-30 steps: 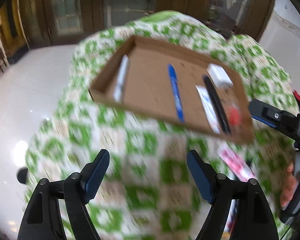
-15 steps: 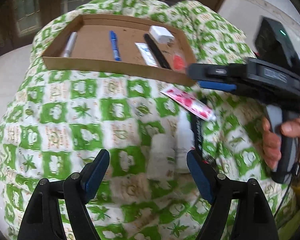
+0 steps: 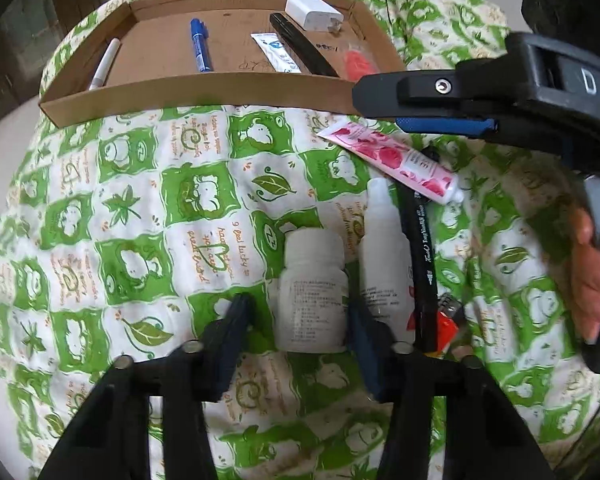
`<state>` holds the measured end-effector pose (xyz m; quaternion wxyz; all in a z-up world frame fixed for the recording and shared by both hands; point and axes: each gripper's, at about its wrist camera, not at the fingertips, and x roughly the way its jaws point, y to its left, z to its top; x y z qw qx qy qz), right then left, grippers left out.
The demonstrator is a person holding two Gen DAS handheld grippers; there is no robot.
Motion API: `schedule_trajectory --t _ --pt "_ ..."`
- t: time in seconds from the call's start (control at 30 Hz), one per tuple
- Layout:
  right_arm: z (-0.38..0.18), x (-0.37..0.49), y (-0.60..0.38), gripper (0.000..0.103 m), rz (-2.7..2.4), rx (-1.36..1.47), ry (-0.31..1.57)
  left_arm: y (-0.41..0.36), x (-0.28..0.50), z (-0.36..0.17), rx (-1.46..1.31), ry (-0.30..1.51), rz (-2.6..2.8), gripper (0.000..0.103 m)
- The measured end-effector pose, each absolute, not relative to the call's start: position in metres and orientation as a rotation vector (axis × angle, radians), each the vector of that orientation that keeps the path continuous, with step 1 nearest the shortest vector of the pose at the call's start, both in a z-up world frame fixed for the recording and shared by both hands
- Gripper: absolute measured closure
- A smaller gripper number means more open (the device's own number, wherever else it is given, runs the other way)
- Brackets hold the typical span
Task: Organize rigid objects
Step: 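Move the left tool to the white pill bottle while the right tool reaches the pink hand-cream tube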
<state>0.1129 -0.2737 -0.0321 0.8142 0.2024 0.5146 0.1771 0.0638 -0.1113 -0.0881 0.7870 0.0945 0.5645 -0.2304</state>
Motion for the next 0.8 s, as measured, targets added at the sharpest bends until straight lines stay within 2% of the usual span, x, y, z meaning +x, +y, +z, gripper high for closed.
schedule_trajectory --t 0.03,0.07,0.4,0.5,0.63,0.8 --pt "-0.033 0.113 -0.274 0.054 0.377 0.431 1.103 -0.112 0.064 -0.086 0.210 1.209 -0.493 0.065" --pt "-0.034 0.113 -0.274 0.055 0.375 0.430 1.110 -0.110 0.065 -0.084 0.208 1.199 -0.484 0.066" --pt "-0.053 0.127 -0.263 0.058 0.282 0.309 1.204 -0.059 0.083 -0.075 0.026 1.198 -0.378 0.067" --pt "-0.059 0.132 -0.257 0.058 0.231 0.233 1.227 -0.061 0.082 -0.075 0.052 1.195 -0.375 0.065" --pt "-0.067 0.133 -0.261 0.058 0.226 0.260 1.267 -0.069 0.084 -0.081 0.055 1.202 -0.354 0.052" --pt "-0.071 0.131 -0.246 0.063 0.222 0.154 1.289 -0.070 0.088 -0.081 0.056 1.208 -0.345 0.048"
